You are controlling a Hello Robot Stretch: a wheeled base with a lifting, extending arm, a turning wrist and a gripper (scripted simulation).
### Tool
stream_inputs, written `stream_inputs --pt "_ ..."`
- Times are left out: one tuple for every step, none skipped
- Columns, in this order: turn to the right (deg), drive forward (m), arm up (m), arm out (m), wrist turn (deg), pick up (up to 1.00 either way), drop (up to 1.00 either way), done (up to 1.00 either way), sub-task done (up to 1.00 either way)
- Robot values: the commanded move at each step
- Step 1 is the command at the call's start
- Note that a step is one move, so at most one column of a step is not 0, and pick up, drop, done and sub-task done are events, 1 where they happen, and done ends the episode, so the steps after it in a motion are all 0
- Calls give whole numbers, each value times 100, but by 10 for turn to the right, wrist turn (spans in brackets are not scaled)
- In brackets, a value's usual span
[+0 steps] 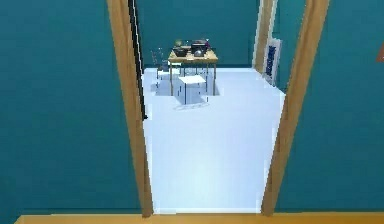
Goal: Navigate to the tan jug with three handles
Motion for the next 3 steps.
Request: stream_inputs --pt "30 0 0 0 0 0 0 0 0" --pt "0 100 0 0 0 0 0 0 0" --pt "90 0 0 0 0 0 0 0 0"
